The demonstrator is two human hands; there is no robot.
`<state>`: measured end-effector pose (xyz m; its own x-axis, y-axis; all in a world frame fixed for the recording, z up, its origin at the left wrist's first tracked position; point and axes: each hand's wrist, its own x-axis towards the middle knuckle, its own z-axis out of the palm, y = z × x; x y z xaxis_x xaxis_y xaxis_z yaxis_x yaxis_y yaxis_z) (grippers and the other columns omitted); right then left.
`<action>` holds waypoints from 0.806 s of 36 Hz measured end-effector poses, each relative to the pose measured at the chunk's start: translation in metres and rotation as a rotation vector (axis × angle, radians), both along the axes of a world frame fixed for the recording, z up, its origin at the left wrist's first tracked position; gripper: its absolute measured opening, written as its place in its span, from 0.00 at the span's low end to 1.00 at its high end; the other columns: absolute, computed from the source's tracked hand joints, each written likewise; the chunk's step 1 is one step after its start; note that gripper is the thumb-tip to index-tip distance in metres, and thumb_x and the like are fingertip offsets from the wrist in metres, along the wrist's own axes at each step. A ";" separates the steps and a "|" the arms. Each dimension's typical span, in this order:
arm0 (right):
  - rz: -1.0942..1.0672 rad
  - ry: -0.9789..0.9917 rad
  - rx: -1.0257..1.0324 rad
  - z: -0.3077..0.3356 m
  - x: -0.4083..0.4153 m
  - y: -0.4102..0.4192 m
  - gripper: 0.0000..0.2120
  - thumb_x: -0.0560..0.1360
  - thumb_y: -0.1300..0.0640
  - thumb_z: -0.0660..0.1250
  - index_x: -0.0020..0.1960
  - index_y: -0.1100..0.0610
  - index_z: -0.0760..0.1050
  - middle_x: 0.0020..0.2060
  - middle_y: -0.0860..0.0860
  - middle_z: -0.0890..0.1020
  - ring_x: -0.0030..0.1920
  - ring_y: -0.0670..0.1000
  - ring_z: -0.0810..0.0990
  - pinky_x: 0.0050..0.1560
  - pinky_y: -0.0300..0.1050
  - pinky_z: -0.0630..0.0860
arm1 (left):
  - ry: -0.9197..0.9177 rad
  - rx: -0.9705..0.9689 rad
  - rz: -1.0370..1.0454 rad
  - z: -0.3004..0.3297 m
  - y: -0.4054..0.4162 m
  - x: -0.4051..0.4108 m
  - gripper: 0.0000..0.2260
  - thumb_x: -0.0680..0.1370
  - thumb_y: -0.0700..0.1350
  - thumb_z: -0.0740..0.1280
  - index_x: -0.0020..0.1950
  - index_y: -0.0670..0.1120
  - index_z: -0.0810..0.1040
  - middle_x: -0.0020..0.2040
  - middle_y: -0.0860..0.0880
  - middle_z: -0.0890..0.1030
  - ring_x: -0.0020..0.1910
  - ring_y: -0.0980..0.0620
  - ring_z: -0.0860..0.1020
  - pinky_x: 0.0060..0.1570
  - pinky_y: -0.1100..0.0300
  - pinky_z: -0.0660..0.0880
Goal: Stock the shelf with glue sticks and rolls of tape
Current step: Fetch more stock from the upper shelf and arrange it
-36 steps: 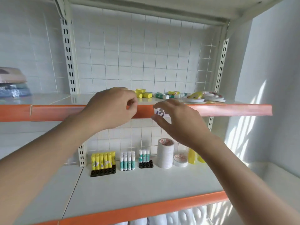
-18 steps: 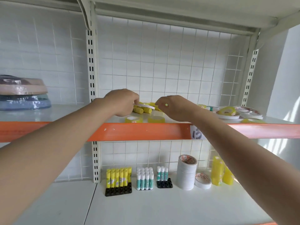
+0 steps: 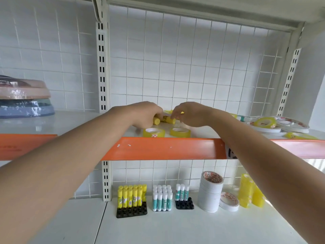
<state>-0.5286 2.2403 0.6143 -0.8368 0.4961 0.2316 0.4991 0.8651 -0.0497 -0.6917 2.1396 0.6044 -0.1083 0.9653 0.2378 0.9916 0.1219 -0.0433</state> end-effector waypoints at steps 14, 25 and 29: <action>-0.005 0.089 0.025 -0.004 -0.002 0.004 0.11 0.78 0.49 0.64 0.52 0.54 0.78 0.50 0.49 0.78 0.51 0.51 0.75 0.50 0.44 0.71 | -0.021 0.103 -0.015 0.002 -0.007 0.002 0.06 0.75 0.45 0.68 0.51 0.50 0.75 0.52 0.52 0.77 0.53 0.49 0.74 0.53 0.51 0.74; 0.003 0.058 0.022 -0.003 -0.003 -0.003 0.13 0.78 0.51 0.62 0.60 0.50 0.78 0.54 0.46 0.78 0.54 0.48 0.74 0.59 0.46 0.72 | -0.015 0.103 0.027 0.001 -0.008 0.003 0.12 0.77 0.47 0.67 0.59 0.47 0.77 0.47 0.53 0.72 0.49 0.51 0.72 0.46 0.58 0.70; -0.050 0.142 0.083 -0.003 0.000 0.004 0.13 0.78 0.50 0.63 0.49 0.60 0.78 0.48 0.53 0.79 0.49 0.54 0.75 0.46 0.46 0.72 | -0.002 0.112 0.013 0.001 -0.008 0.001 0.14 0.78 0.48 0.66 0.62 0.46 0.77 0.41 0.55 0.69 0.47 0.51 0.70 0.43 0.59 0.66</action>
